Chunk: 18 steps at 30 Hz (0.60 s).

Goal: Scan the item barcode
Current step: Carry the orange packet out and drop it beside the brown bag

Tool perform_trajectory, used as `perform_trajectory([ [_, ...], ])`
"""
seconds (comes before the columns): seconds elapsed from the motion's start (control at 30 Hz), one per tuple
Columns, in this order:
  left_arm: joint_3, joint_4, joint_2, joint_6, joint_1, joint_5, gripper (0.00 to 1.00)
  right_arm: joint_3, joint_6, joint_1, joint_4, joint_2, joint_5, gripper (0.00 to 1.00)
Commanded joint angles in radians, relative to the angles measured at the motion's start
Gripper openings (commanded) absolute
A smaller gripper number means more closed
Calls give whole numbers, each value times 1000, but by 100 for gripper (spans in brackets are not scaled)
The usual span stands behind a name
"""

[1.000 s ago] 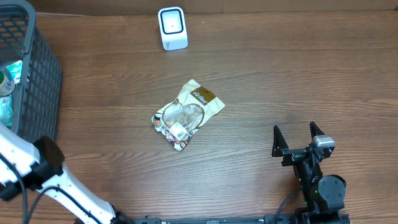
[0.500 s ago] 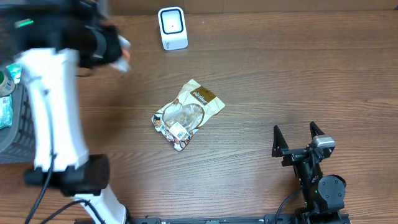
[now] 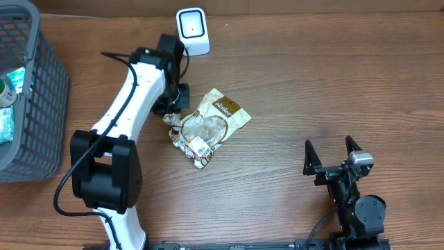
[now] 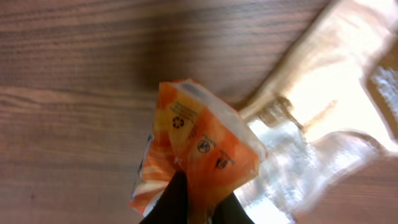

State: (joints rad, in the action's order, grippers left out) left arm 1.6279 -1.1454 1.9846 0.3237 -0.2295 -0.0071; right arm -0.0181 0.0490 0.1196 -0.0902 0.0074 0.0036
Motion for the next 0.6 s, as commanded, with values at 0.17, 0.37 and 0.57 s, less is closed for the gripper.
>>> perform_trajectory([
  [0.17,-77,104,-10,47,0,-77,72,10,3,3,6,-5,-5,100],
  [0.37,149,-84,-27,49,37,-18,74,10,3,3,6,-5,-5,100],
  [0.57,596,-326,-82,38,175,-8,74,10,3,3,6,-5,-5,100],
])
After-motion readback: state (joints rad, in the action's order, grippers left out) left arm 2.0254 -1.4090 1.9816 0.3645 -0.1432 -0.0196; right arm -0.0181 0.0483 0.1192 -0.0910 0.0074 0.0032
